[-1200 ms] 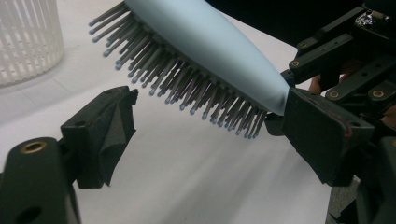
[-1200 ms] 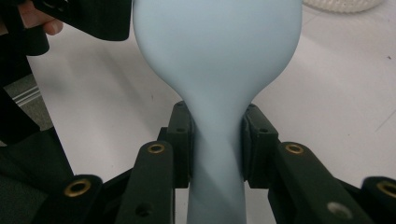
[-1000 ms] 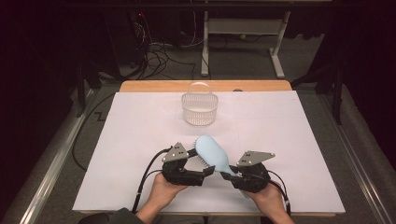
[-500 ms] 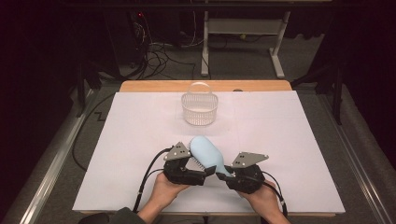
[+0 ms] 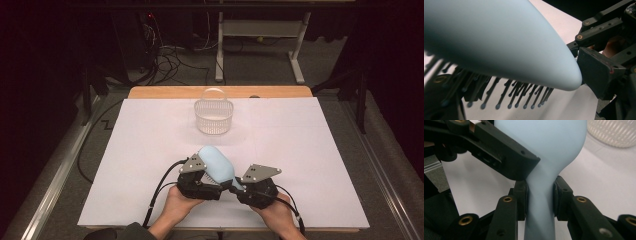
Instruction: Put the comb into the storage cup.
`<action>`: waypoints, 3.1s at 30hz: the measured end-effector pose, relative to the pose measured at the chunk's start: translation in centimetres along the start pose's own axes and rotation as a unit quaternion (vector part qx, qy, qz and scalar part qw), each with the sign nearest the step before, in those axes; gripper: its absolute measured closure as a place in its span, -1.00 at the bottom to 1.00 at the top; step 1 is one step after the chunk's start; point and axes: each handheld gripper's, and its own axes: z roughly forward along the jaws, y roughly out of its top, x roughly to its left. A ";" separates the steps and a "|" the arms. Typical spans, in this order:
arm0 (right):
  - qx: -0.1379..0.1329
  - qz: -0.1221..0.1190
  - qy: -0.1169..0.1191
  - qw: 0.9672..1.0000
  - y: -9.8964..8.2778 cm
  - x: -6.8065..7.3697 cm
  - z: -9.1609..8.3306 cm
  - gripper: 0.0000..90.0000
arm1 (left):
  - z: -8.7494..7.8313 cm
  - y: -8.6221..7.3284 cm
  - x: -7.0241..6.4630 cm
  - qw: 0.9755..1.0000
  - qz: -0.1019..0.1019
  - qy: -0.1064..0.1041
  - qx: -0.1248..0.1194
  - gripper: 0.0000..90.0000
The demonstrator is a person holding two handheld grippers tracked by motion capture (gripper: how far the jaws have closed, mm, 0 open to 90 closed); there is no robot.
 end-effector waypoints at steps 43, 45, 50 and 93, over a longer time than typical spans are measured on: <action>-0.005 -0.007 0.001 1.000 1.3 0.3 1.2 0.56 | -2.0 0.4 -0.2 0.999 -0.032 -0.015 -0.019 0.07; -0.006 -0.006 0.003 1.000 1.3 0.2 1.2 0.56 | -2.1 0.4 -0.2 0.999 -0.032 -0.017 -0.020 0.10; -0.009 -0.004 0.007 1.000 1.3 0.2 1.2 0.56 | -2.1 0.5 -0.2 0.999 -0.033 -0.021 -0.022 0.12; -0.045 0.001 0.021 0.999 0.9 -0.4 1.0 0.04 | -3.2 0.8 -0.1 0.999 -0.024 -0.006 -0.043 0.17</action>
